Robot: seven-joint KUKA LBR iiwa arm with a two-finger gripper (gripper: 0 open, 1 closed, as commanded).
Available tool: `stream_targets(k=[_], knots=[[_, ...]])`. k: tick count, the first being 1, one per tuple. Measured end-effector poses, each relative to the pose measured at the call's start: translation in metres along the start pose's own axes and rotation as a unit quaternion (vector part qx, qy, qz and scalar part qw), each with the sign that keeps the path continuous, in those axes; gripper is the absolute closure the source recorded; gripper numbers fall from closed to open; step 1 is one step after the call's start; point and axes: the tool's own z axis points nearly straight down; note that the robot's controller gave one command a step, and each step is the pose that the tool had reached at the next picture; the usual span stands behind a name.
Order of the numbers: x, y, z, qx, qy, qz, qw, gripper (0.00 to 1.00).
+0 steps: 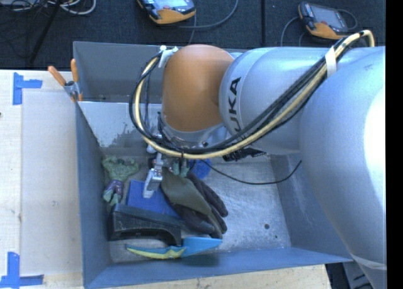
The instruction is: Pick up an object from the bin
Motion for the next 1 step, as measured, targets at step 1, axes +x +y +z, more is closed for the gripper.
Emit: stream_targets(k=[1], knots=[[-0.0408,-0.0266,0.0827,-0.005,0.0054,0.004,1.0,1.0]])
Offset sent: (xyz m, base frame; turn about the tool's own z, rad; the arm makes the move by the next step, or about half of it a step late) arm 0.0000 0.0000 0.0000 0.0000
